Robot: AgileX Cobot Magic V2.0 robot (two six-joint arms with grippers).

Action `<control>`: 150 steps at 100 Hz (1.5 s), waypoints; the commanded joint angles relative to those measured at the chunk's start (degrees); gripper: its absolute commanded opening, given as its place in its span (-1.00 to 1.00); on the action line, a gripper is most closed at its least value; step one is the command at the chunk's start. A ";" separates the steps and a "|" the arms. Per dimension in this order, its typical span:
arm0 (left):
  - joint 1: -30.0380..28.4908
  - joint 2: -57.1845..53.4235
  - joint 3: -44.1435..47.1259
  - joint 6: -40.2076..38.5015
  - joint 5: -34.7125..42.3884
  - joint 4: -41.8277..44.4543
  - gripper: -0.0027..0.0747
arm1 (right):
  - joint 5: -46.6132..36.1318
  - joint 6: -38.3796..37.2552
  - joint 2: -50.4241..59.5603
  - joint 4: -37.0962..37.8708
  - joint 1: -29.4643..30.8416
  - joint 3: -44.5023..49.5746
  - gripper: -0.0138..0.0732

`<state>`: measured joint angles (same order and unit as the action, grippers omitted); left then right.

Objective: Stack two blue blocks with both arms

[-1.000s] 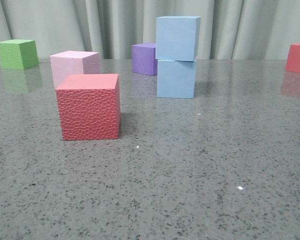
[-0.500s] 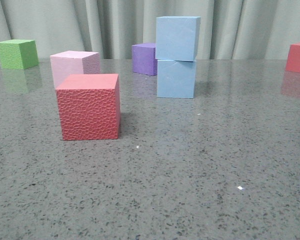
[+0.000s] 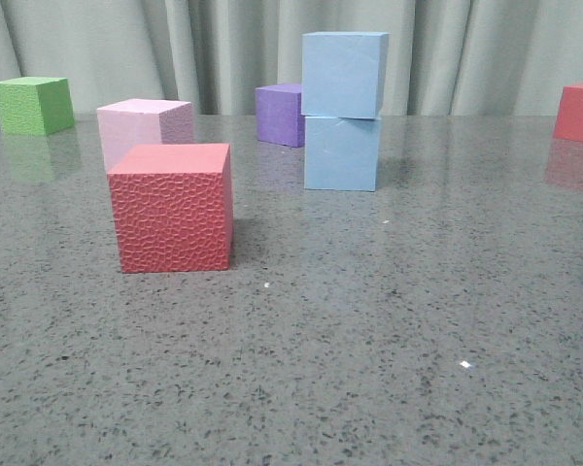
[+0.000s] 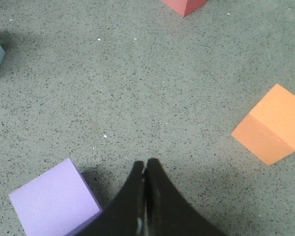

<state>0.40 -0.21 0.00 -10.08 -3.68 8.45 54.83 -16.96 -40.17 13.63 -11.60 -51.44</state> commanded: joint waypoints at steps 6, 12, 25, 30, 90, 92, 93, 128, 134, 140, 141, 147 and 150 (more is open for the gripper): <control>0.39 -1.86 2.42 0.06 4.78 0.07 -0.98 | -5.06 0.31 1.97 1.35 0.35 -0.17 -0.96; 0.39 -1.86 2.42 0.06 4.78 0.07 -0.98 | -7.28 0.31 3.50 1.21 0.35 1.43 -0.96; 0.39 -1.86 2.42 0.06 4.78 0.07 -0.98 | -14.54 0.31 7.68 0.85 0.35 7.34 -0.96; 0.39 -1.86 2.42 0.06 4.78 0.07 -0.98 | -17.66 0.31 9.73 0.85 0.35 10.03 -0.96; 0.39 -1.86 2.42 0.06 4.78 0.07 -0.98 | -36.19 6.72 36.68 -6.35 2.65 35.84 -0.96; 0.39 -1.86 2.42 0.06 4.78 0.07 -0.98 | -36.75 7.91 37.56 -7.49 3.32 36.41 -0.96; 0.39 -1.86 2.42 0.06 4.78 0.07 -0.98 | -36.90 8.19 37.56 -7.49 3.32 36.58 -0.96; 0.39 -1.86 2.42 0.06 4.78 0.07 -0.98 | -45.70 10.55 42.27 -12.23 8.24 43.77 -0.96; 0.39 -1.86 2.42 0.06 4.78 0.07 -0.98 | -46.82 10.55 42.27 -12.23 8.24 44.41 -0.96; 0.39 -1.86 2.42 0.06 4.78 0.07 -0.98 | -48.01 10.55 42.27 -12.23 8.24 45.19 -0.96; 0.39 -1.86 2.42 0.06 4.78 0.07 -0.98 | -48.15 10.55 42.27 -12.23 8.24 45.29 -0.96; 0.39 -1.86 2.42 0.06 4.78 0.07 -0.98 | -49.32 10.55 42.27 -12.23 8.24 46.41 -0.96; 0.39 -1.86 2.42 0.06 4.78 0.07 -0.98 | -49.66 10.55 42.27 -12.23 8.24 46.94 -0.96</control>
<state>0.40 -0.21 0.00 -9.88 -3.68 8.45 11.68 -7.07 0.62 1.31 -3.56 -4.27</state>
